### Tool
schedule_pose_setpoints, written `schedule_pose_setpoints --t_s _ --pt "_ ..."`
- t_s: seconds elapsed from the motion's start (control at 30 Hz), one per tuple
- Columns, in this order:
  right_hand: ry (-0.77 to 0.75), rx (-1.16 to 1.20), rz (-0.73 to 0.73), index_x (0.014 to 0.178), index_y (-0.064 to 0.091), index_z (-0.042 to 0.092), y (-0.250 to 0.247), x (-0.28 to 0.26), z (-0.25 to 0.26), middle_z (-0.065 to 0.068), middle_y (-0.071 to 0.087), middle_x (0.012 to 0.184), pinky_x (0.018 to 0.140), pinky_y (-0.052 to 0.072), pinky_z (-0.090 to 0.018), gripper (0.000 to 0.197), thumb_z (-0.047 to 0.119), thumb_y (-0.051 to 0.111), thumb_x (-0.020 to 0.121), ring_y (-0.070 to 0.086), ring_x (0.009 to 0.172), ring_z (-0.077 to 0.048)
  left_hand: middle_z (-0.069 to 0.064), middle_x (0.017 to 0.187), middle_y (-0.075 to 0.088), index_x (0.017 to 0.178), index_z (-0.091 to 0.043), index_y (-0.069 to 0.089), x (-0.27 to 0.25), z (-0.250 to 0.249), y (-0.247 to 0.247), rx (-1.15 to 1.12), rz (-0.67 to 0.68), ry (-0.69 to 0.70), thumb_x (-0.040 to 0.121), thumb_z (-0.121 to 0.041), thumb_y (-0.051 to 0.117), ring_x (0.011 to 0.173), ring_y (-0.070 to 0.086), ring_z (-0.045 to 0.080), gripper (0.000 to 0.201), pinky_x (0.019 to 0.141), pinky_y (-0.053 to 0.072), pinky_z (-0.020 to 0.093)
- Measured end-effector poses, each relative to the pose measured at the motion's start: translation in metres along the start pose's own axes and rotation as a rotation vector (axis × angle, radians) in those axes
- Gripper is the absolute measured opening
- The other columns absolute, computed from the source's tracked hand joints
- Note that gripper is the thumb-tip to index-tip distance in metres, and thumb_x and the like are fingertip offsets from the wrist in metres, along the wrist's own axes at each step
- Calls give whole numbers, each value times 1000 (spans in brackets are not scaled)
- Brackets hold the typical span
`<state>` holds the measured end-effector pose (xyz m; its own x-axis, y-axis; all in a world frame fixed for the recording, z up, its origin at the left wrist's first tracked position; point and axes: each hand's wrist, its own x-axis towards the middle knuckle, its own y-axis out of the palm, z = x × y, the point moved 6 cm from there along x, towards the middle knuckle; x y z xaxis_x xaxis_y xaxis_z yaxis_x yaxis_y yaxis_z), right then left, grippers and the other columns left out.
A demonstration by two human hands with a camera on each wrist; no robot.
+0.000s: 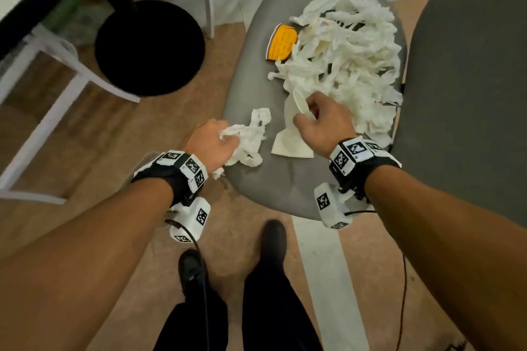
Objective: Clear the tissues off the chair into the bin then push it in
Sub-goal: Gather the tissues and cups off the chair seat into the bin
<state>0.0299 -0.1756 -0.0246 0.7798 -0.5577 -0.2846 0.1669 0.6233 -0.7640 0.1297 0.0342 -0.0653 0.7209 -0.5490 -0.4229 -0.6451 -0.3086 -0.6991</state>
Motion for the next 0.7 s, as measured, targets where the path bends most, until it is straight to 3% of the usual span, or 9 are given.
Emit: schedule_pose_setpoints --t_s 0.13,0.23,0.33,0.4,0.5,0.6,0.7 --pt "-58 7 131 86 54 23 47 -4 30 2 58 86 68 40 -29 16 34 63 79 54 77 -20 8 67 61 66 -9 56 -16 31 -13 19 30 -57 75 -27 52 66 61 31 21 53 41 33" --pt "-133 -62 298 87 54 21 82 -5 50 1 51 114 82 46 -31 23 39 61 76 55 89 -20 5 81 59 77 -8 60 -30 53 -28 62 6 -87 81 -16 54 74 59 27 11 50 32 24" --pt "-179 -224 615 88 58 20 127 -13 68 5 44 143 96 44 -31 30 45 58 72 57 112 -22 -2 75 57 85 -11 61 -40 76 -38 69 -13 -147 84 -15 55 65 53 18 7 46 27 17" --pt "-204 -306 728 94 60 21 155 -20 80 2 56 131 92 48 -33 31 45 57 74 59 110 -24 -4 73 57 86 -13 62 -41 90 -38 58 2 -176 86 -17 55 59 50 11 8 46 29 18" --pt "-155 -277 774 104 62 24 195 -31 97 1 65 103 85 52 -33 25 35 60 82 62 95 -21 -2 72 61 88 -13 64 -42 117 -36 -38 -17 -247 88 -17 58 60 53 14 7 45 32 19" --pt "-141 -327 764 106 61 21 239 -40 105 -2 67 103 78 52 -31 26 35 61 84 63 93 -25 -2 71 60 87 -15 61 -47 159 -39 -134 -103 -330 86 -13 56 66 57 19 5 51 39 24" --pt "-132 -398 760 116 60 14 285 -51 102 -10 68 110 72 49 -30 35 34 60 87 65 97 -30 -3 86 62 97 -22 59 -56 202 -39 -150 -149 -365 85 -22 58 80 58 23 12 68 42 28"
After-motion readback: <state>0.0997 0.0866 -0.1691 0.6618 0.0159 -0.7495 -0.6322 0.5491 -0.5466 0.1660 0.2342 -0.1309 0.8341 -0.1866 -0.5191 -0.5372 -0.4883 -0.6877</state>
